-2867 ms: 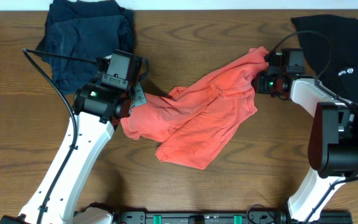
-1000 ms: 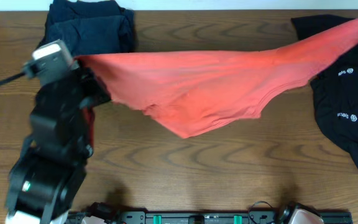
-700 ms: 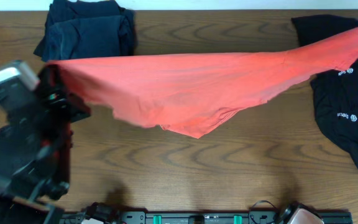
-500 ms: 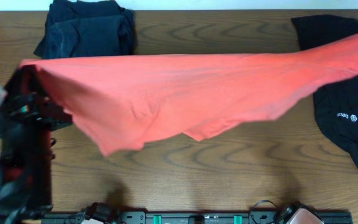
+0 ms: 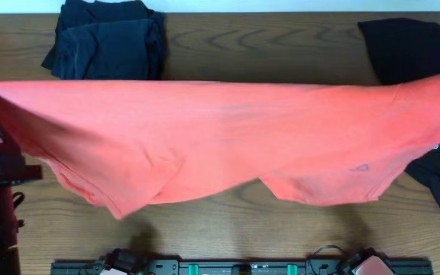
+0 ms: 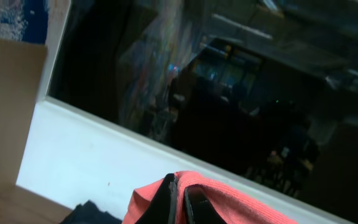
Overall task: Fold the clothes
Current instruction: 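Lift the shirt with both grippers and stretch it wide across the table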
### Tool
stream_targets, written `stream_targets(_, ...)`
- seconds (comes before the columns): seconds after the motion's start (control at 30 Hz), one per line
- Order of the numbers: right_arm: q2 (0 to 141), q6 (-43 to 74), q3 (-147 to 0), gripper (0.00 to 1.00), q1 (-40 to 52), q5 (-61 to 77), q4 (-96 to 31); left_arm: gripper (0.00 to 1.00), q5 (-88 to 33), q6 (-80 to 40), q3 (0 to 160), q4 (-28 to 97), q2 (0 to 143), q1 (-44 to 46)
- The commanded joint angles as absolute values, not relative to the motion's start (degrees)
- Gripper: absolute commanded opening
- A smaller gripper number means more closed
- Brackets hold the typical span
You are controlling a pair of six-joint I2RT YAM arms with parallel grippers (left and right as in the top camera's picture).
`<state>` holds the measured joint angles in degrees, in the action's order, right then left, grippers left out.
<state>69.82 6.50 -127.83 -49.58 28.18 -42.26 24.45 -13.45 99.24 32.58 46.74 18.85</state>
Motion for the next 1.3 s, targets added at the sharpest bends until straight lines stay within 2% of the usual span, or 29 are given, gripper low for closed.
stream_targets(0.0,70.1,6.4,-130.7,0.01,-50.8,28.0,-43.0,0.06,26.2,-12.3,100.7,31.7,46.5,18.5)
stream_targets(0.2,70.4,7.2,-131.7,0.01,-50.8,36.9,-48.5,0.06,26.2,-12.2,100.7,35.1,49.1,18.5)
stream_targets(0.4,74.4,3.4,-131.7,0.01,-50.8,56.9,-54.7,0.06,26.2,-12.0,100.7,36.0,54.6,18.5)
stream_targets(0.6,79.6,4.3,-133.8,0.01,-50.8,60.9,-52.7,0.06,26.2,-12.1,100.7,35.6,58.7,18.5)
stream_targets(0.8,84.3,11.5,-141.8,0.01,-52.6,63.3,-43.4,0.06,26.2,-12.1,101.2,33.0,59.7,18.6)
stream_targets(0.9,85.4,16.0,-144.2,0.01,-57.3,65.7,-38.1,0.06,26.2,-12.1,102.1,32.0,59.9,19.2)
stream_targets(1.07,88.6,29.4,-144.4,0.01,-67.7,72.1,-21.8,0.06,26.2,-12.0,102.2,29.6,61.3,20.9)
stream_targets(1.17,91.5,35.2,-144.4,0.01,-70.1,73.5,-14.1,0.06,26.2,-12.0,102.2,29.2,63.1,22.0)
stream_targets(1.27,94.0,36.4,-144.4,0.01,-70.2,74.3,-12.9,0.06,26.2,-12.1,102.3,29.2,64.8,23.0)
